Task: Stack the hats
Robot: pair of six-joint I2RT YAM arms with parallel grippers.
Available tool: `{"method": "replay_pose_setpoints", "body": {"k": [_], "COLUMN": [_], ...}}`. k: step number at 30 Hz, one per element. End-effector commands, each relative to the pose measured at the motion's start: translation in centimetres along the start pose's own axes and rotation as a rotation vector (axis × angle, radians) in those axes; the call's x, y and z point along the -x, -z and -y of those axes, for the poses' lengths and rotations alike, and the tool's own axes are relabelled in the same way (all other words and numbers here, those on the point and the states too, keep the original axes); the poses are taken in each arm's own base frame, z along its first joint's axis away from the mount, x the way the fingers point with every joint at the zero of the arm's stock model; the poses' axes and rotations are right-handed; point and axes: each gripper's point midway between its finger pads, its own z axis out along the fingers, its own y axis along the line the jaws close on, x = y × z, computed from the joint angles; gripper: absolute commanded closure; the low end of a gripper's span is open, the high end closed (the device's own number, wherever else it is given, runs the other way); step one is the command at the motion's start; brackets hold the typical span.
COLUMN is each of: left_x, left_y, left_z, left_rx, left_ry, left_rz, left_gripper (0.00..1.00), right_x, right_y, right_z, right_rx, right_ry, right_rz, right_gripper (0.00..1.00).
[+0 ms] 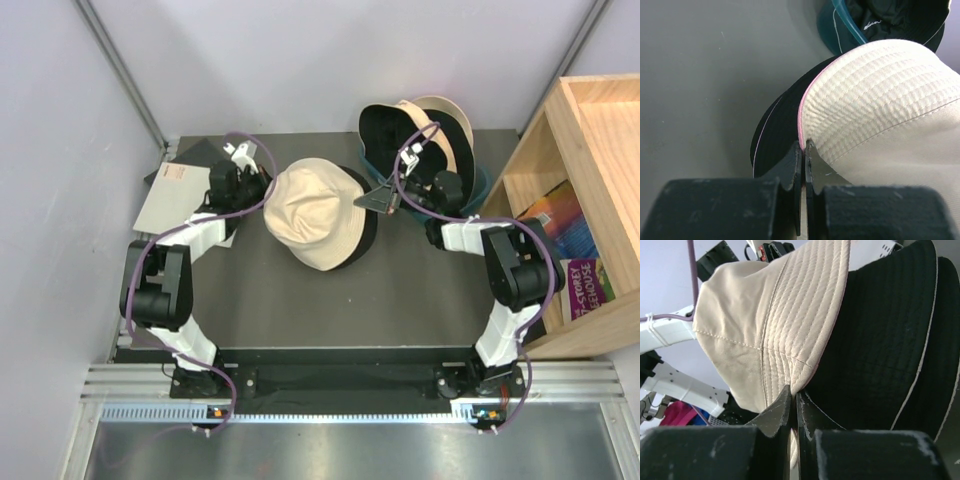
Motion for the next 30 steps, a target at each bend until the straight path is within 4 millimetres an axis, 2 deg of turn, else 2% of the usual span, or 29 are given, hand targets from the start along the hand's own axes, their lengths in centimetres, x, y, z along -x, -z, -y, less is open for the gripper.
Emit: {"method": "replay_pose_setpoints", "body": {"k": [1, 2, 4, 5, 7, 12, 20, 21, 30], "left_x": [2.6, 2.7, 2.8, 2.9, 2.8, 2.3, 1.4, 1.1, -1.7], "left_y": [1.0, 1.0, 1.0, 1.0, 0.8, 0.2, -1.1, -1.4, -2.0], "left_z": [2.4, 2.5, 2.4, 2.4, 2.1, 1.3, -0.6, -1.3, -5.1], "left_rx": [-0.056, -0.057, -0.052, -0.051, -0.042, -0.019, 0.026, 0.050, 0.178], "left_ry": [-0.052, -0.050, -0.047, -0.045, -0.038, -0.012, 0.017, 0.024, 0.043], "left_rz": [0.075, 0.077, 0.080, 0.082, 0.081, 0.070, 0.043, 0.038, -0.012], "left_gripper": [1.00, 1.00, 1.00, 1.00, 1.00, 1.00, 1.00, 1.00, 1.00], "right_x": [-0.2, -0.8, -0.2, -0.7, -0.2, -0.9, -2.2, -2.3, -3.6], "right_y": [-0.6, -0.5, -0.2, 0.2, 0.7, 2.1, 3.0, 3.2, 4.8], "right_z": [-0.6, 0.5, 2.0, 3.1, 4.6, 8.6, 12.4, 12.9, 14.9], "right_rx": [0.004, -0.049, -0.135, -0.189, -0.260, -0.405, -0.545, -0.563, -0.671], "right_ry": [0.081, 0.045, 0.112, 0.085, 0.106, 0.057, 0.015, 0.020, 0.016], "right_rz": [-0.017, -0.037, -0.014, -0.030, -0.011, -0.011, -0.031, -0.030, -0.053], "right_gripper": [1.00, 1.00, 1.00, 1.00, 1.00, 1.00, 1.00, 1.00, 1.00]}}
